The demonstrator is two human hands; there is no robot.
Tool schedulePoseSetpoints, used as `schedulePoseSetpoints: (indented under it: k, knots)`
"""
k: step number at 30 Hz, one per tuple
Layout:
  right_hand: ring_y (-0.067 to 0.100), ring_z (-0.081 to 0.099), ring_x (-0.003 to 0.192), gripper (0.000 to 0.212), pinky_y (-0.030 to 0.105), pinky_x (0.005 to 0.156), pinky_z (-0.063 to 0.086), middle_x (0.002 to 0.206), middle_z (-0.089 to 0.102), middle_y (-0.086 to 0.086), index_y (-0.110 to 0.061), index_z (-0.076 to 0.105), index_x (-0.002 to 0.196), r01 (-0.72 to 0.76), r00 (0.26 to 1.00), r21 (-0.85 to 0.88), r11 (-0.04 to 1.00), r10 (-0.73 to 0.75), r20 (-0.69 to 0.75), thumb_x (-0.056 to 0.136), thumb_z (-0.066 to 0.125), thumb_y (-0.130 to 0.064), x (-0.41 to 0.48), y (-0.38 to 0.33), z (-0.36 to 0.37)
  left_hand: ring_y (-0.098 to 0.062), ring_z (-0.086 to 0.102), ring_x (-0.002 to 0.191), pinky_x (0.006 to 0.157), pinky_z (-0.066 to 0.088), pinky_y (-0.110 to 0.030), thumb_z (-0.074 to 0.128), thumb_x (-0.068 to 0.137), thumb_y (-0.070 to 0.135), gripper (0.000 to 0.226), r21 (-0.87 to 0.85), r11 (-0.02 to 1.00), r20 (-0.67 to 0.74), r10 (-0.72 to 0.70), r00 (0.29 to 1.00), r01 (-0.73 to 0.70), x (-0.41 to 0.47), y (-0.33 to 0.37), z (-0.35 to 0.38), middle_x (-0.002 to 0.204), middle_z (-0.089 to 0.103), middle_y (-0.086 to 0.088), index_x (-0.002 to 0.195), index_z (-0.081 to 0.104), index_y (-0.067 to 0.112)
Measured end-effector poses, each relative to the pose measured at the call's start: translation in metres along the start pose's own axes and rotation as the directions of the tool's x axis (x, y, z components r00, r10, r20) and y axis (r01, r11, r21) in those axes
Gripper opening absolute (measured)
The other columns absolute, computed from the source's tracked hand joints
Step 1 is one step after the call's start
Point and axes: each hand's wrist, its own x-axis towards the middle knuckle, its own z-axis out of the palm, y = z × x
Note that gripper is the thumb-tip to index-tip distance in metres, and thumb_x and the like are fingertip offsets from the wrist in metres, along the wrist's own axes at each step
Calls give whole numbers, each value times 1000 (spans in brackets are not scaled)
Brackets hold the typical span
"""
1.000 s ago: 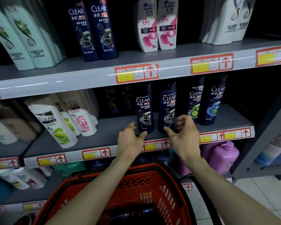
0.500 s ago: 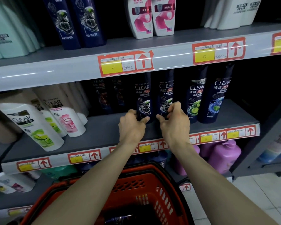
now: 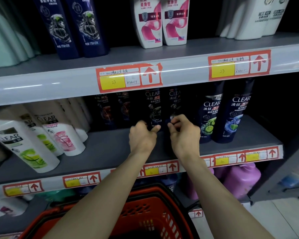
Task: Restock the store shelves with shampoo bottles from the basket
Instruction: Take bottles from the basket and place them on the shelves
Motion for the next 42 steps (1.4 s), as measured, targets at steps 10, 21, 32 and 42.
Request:
schedulePoseSetpoints:
  k: [10, 21, 32, 42]
  knots:
    - [13, 68, 99, 35, 30, 93, 57, 109, 73, -3, -22, 67, 131, -70, 980, 42, 997, 61, 188, 96, 71, -26, 5, 5, 0, -35, 61, 120, 99, 52, -43, 68, 93, 56, 59, 75, 994, 5, 77, 997, -77, -1, -5, 5, 127, 64, -16, 130, 64, 10]
    - [14, 68, 100, 31, 30, 91, 57, 110, 73, -1, -17, 66, 127, -46, 988, -1, 999, 46, 144, 97, 66, -19, 6, 6, 1, -34, 52, 127, 97, 48, -40, 66, 93, 56, 60, 99, 992, -18, 83, 996, -81, -1, -6, 11, 118, 68, -19, 125, 66, 5]
    - [20, 62, 111, 47, 33, 92, 54, 125, 63, 5, -18, 55, 135, 21, 978, -80, 997, -4, 207, 89, 68, -16, 3, 4, -2, -33, 42, 131, 107, 42, -39, 52, 102, 52, 52, 178, 980, 191, 54, 980, -88, -11, -2, 2, 126, 52, -21, 133, 52, 11]
    - [29, 60, 117, 43, 43, 97, 53, 131, 61, 9, -15, 56, 133, 115, 927, -224, 968, -24, 374, 91, 66, -17, -21, -27, -55, -35, 50, 137, 105, 44, -39, 49, 102, 54, 81, 85, 992, 254, 64, 965, -88, -51, 14, -33, 151, 51, -16, 165, 13, 18]
